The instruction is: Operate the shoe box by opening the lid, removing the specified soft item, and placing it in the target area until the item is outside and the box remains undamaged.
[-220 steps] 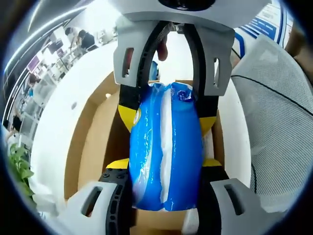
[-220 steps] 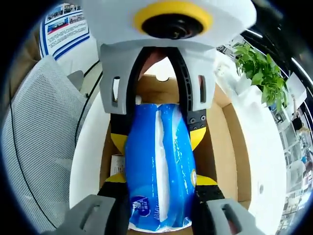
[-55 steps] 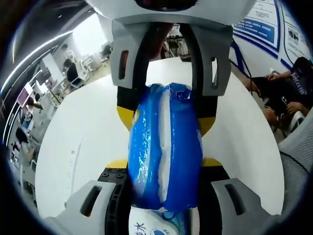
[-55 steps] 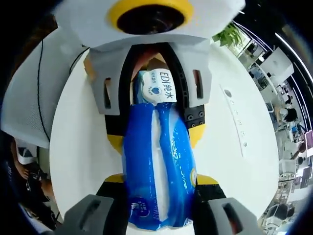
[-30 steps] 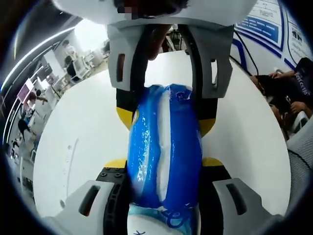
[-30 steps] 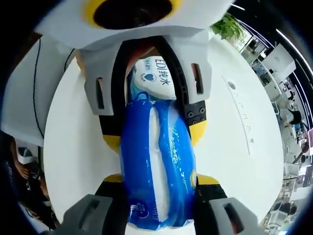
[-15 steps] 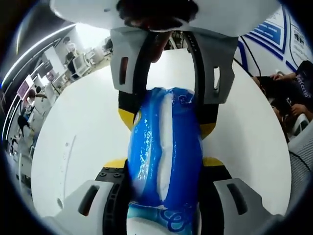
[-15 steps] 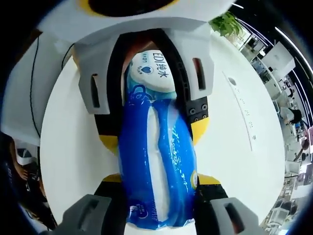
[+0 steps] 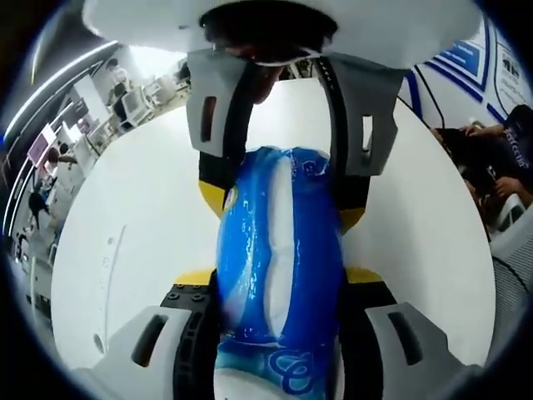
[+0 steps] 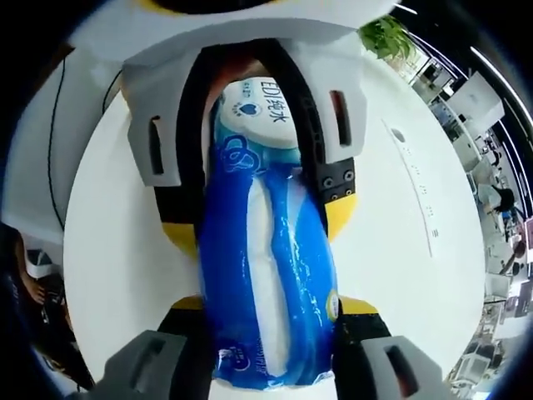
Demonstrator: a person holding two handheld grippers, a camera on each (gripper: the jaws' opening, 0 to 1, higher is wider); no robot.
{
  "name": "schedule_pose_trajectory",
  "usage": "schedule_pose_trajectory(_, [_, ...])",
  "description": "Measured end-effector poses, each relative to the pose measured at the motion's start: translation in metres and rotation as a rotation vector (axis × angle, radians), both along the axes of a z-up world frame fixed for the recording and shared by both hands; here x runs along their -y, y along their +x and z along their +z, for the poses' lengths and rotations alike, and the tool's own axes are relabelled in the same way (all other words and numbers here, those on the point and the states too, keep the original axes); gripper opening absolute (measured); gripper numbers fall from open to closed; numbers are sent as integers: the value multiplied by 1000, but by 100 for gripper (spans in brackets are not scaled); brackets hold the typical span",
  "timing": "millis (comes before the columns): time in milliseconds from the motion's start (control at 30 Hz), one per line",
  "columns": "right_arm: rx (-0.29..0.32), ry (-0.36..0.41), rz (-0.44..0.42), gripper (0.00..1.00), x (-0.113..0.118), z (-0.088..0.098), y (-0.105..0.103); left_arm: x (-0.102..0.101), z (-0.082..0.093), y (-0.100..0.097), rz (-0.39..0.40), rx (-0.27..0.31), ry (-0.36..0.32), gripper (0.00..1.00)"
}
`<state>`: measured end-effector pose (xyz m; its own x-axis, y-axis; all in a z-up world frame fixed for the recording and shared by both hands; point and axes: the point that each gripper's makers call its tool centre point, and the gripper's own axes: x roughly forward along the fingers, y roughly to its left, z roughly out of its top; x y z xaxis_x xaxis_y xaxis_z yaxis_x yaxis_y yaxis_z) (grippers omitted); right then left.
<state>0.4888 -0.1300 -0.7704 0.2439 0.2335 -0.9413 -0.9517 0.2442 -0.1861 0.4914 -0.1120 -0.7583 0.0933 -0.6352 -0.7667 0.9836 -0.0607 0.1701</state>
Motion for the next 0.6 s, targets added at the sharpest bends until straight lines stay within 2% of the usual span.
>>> schedule_pose_trajectory(267, [-2,11,-39,55,4,0,2,-3,-1,4,12,-2,5,56])
schedule_pose_trajectory(600, [-2,13,-37,52,2,0,0,-8,1,3,5,6,18,56])
